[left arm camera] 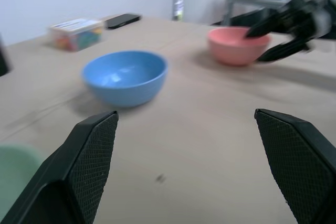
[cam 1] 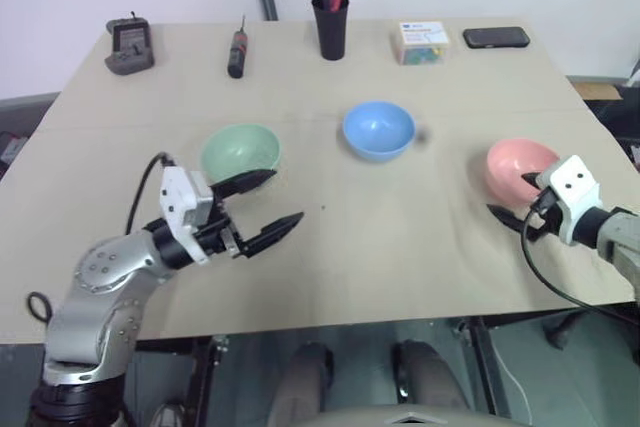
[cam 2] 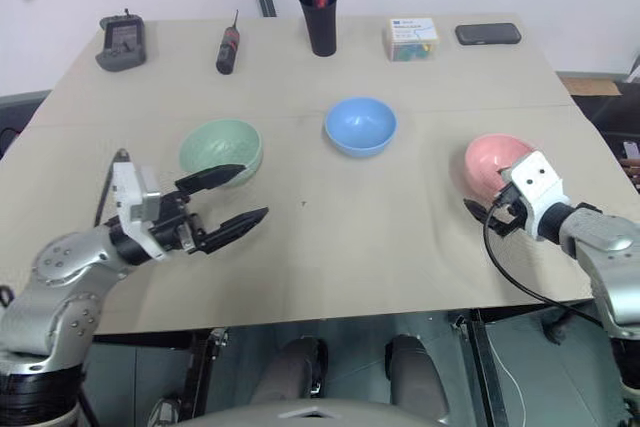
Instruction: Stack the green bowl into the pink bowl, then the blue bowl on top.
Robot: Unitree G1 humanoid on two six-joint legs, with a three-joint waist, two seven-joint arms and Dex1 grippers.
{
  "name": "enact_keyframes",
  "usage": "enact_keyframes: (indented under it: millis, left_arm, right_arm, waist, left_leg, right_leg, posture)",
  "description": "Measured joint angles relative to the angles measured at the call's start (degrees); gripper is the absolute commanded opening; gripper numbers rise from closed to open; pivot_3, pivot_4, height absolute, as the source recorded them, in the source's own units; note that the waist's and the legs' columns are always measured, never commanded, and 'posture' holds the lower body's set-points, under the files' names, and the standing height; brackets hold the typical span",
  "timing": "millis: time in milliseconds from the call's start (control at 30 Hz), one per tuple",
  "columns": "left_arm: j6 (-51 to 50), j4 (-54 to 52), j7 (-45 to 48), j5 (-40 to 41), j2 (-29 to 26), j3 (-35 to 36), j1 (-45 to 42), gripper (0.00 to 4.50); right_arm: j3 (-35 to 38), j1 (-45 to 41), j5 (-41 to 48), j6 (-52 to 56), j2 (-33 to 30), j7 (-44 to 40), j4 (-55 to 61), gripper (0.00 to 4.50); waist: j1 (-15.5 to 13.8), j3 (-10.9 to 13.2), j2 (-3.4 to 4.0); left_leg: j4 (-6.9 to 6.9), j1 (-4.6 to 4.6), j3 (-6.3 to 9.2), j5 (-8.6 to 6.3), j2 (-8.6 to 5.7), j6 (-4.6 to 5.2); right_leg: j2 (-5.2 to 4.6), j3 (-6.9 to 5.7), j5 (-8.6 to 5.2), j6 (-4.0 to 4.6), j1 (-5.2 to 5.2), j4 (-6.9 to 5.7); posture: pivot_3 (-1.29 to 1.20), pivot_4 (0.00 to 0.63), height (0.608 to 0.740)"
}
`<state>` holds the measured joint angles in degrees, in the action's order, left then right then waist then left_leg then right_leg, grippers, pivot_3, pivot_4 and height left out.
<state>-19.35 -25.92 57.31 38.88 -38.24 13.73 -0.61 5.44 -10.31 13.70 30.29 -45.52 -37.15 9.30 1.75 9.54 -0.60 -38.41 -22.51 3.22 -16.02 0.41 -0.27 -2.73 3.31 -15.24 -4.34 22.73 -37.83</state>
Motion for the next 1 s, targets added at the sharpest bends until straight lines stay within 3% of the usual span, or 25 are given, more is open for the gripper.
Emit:
enact_keyframes:
  millis: [67,100,167,233,267,433,567,667,833,900,933,1000]
  left_arm:
    - [-0.5,0.0,1.6,2.0,-0.5,-0.1,-0.7,4.5]
    - [-1.1,0.0,2.1,3.2,-0.6,-0.1,-1.0,4.5]
    - [-2.0,0.0,2.6,4.8,-0.9,-0.1,-1.4,4.5]
    - [-2.6,0.0,2.6,5.7,-0.9,-0.1,-1.6,4.5]
    - [-2.8,0.0,2.6,5.9,-0.9,-0.1,-1.6,4.5]
    - [-2.8,0.0,2.6,6.2,-1.0,-0.1,-1.3,4.5]
    - [-2.7,0.0,2.1,5.9,-1.0,0.1,-0.1,4.5]
    - [-2.6,0.0,1.0,5.5,-0.6,0.7,1.2,4.5]
    - [-2.2,-0.2,-0.1,5.3,-0.5,2.0,3.0,4.5]
    - [-2.2,-0.3,-0.4,5.3,-0.5,2.4,3.2,4.5]
    - [-2.2,-0.4,-0.5,5.3,-0.5,2.5,3.2,4.5]
    - [-2.2,-0.6,-1.1,5.3,-0.5,2.8,3.4,4.5]
  right_arm:
    - [-0.4,-1.2,-0.5,-0.7,0.4,-0.3,-2.3,2.67]
    - [-0.5,-1.7,-0.7,-1.1,0.4,-0.5,-3.1,2.45]
    - [-0.6,-2.0,-1.0,-1.8,0.5,-1.0,-3.5,1.29]
    - [-0.6,-2.0,-1.1,-1.9,0.5,-1.5,-3.5,0.65]
    - [-0.6,-2.0,-1.1,-1.9,0.5,-1.8,-3.5,0.03]
    - [-1.8,0.5,3.1,1.6,0.4,-6.2,6.2,0.03]
    - [-9.9,1.2,4.9,4.7,2.1,-7.4,19.2,0.03]
    - [-17.9,-2.7,2.6,6.1,8.5,-4.4,20.9,0.03]
    - [-28.4,-9.6,-4.9,3.4,13.2,-2.8,15.3,0.03]
    - [-29.4,-11.7,-6.3,2.1,14.5,-3.1,12.6,0.77]
    - [-29.5,-12.3,-6.6,1.9,15.2,-3.1,11.5,0.82]
    - [-29.7,-13.8,-6.8,1.8,17.6,-3.1,7.4,1.41]
  waist:
    - [0.0,0.0,0.0]
    - [0.0,0.0,0.0]
    - [0.0,0.0,0.0]
    - [0.0,0.0,0.0]
    - [0.0,0.0,0.0]
    - [0.1,0.0,0.02]
    - [0.4,0.0,0.02]
    - [0.5,0.0,-0.01]
    - [0.2,0.0,-0.03]
    - [0.3,0.0,-0.07]
    - [0.3,0.0,-0.08]
    - [0.4,0.0,-0.05]
  left_leg:
    - [0.0,-0.01,-0.01,0.0,-0.01,0.0]
    - [0.0,-0.02,-0.01,0.0,-0.01,0.01]
    - [0.0,-0.03,0.01,0.0,-0.01,0.01]
    - [0.0,-0.03,0.06,0.0,-0.01,0.01]
    - [0.0,-0.02,0.09,0.0,-0.01,0.01]
    - [0.01,-0.01,0.21,0.0,0.05,0.01]
    - [-0.02,0.0,0.22,0.0,0.05,0.01]
    - [-0.1,0.03,0.22,0.0,0.05,0.0]
    - [-0.1,0.03,0.26,0.0,0.0,-0.01]
    - [-0.09,0.04,0.27,0.0,0.0,-0.01]
    - [-0.09,0.04,0.28,0.0,0.0,-0.01]
    - [-0.09,0.04,0.29,0.01,0.01,-0.02]
  right_leg:
    - [0.0,-0.01,0.0,0.0,0.0,0.01]
    - [-0.01,-0.01,0.0,0.0,0.0,0.01]
    - [-0.01,-0.01,0.0,0.0,0.0,0.01]
    - [-0.01,-0.01,0.0,0.0,0.0,0.01]
    - [-0.01,-0.01,0.0,-0.01,0.0,0.0]
    - [0.04,-0.03,0.0,0.0,0.01,-0.04]
    - [0.04,-0.03,0.0,-0.01,0.0,-0.05]
    - [0.04,-0.02,0.0,-0.01,0.0,-0.12]
    - [0.01,-0.07,0.0,0.0,-0.02,-0.07]
    - [0.0,-0.08,0.0,0.0,-0.03,-0.08]
    - [0.0,-0.09,0.0,0.0,-0.03,-0.08]
    - [0.01,-0.1,0.0,0.0,-0.02,-0.11]
  posture:
    - [0.0,0.15,0.74]
    - [0.0,0.15,0.74]
    - [0.0,0.15,0.74]
    - [0.0,0.15,0.74]
    - [0.0,0.15,0.74]
    - [0.0,0.15,0.74]
    - [0.0,0.15,0.74]
    - [0.0,0.15,0.74]
    - [0.0,0.15,0.74]
    - [0.0,0.15,0.74]
    - [0.0,0.15,0.74]
    - [0.0,0.15,0.74]
